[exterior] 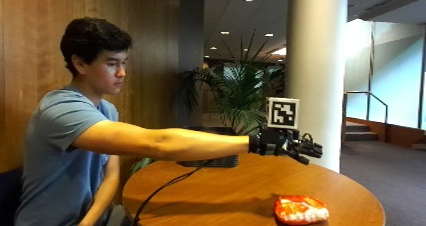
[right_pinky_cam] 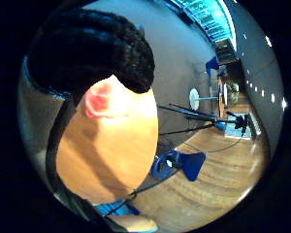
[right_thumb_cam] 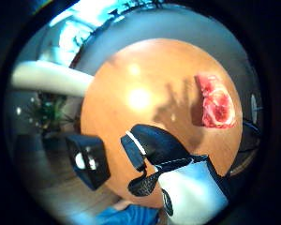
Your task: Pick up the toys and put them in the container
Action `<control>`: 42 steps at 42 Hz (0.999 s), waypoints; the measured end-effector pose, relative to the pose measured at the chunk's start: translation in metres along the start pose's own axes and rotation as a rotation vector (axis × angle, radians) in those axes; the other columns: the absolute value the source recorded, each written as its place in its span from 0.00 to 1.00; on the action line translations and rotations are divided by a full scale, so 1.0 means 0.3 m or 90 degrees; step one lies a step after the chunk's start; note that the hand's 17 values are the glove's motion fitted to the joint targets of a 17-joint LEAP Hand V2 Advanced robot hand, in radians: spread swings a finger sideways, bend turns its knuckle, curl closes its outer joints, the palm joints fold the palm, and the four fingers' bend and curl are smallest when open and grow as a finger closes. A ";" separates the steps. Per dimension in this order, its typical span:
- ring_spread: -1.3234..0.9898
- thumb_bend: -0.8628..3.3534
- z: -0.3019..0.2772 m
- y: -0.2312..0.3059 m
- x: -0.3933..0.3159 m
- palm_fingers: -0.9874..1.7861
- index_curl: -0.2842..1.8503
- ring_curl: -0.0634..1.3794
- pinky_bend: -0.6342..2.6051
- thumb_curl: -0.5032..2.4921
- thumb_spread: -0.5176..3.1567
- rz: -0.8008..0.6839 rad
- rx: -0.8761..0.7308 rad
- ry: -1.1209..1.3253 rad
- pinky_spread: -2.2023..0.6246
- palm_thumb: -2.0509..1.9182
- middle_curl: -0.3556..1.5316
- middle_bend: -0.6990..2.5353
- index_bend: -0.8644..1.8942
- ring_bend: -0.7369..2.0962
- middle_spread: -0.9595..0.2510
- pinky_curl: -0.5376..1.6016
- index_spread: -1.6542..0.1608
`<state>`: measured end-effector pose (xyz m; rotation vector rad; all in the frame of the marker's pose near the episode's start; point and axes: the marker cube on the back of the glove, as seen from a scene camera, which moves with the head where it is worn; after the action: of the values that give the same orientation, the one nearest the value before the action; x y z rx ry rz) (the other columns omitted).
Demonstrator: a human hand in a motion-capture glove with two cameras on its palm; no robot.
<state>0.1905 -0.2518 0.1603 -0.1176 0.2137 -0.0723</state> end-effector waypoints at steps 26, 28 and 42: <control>0.59 0.19 0.492 -0.094 0.107 0.27 0.22 0.22 0.60 0.25 0.44 0.082 -0.094 -0.078 0.80 0.50 0.35 0.24 0.34 0.37 0.78 0.42 0.75; 0.59 0.19 0.510 -0.097 0.102 0.27 0.21 0.22 0.61 0.25 0.44 0.089 -0.091 -0.087 0.80 0.50 0.35 0.24 0.34 0.37 0.78 0.42 0.75; 0.52 0.20 0.534 -0.108 0.082 0.40 0.17 0.34 0.63 0.24 0.46 0.069 0.056 -0.003 0.73 0.51 0.31 0.26 0.31 0.62 0.75 0.42 0.74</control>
<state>0.2471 -0.2684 0.3146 -0.0189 0.2112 0.0265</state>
